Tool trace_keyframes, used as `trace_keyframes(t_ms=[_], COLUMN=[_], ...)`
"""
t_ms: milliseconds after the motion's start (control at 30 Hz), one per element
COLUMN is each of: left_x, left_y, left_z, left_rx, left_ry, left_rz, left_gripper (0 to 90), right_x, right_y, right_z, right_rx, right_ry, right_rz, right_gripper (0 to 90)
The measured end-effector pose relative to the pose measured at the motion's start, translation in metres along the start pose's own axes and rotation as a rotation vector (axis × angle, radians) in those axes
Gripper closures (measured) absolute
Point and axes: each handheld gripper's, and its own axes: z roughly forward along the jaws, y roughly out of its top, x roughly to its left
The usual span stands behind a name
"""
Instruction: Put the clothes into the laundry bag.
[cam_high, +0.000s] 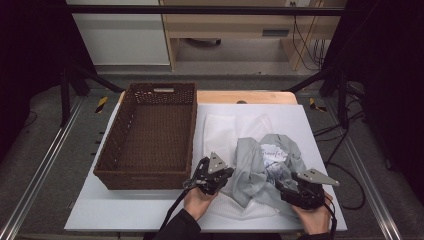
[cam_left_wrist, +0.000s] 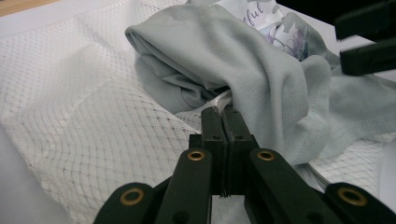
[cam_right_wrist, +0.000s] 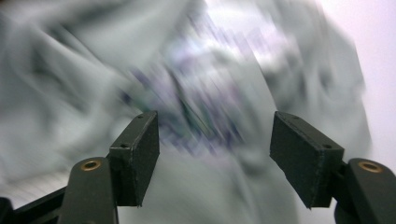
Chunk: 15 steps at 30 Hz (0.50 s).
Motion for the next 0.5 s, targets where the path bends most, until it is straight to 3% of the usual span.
trace_keyframes(t_ms=[133,233,300,367,400,500], left_x=[0.0,0.0,0.0,0.0,-0.001,0.0], left_y=[0.0,0.0,0.0,0.0,0.0,0.0], left_z=[0.0,0.001,0.001,0.001,0.001,0.001], left_rx=[0.001,0.005,0.006,0.007,0.007,0.007], left_ry=[0.0,-0.001,0.0,0.001,0.003,0.004], left_rz=[-0.003,-0.004,-0.004,-0.004,-0.005,-0.005], left_gripper=[88.7,88.6,88.6,88.6,88.7,88.7], right_x=[-0.011,-0.011,-0.008,-0.008,-0.008,-0.003], right_y=[-0.02,-0.018,-0.017,-0.013,-0.01,0.003], right_z=[0.017,0.02,0.021,0.02,0.019,0.007], right_rx=[0.087,0.089,0.103,0.113,0.11,0.028], right_ry=[0.01,0.002,-0.057,-0.009,-0.018,0.017], right_rz=[0.03,0.057,0.014,0.016,0.009,-0.016], right_gripper=[38.3,52.8,70.3,84.2,86.1,86.8])
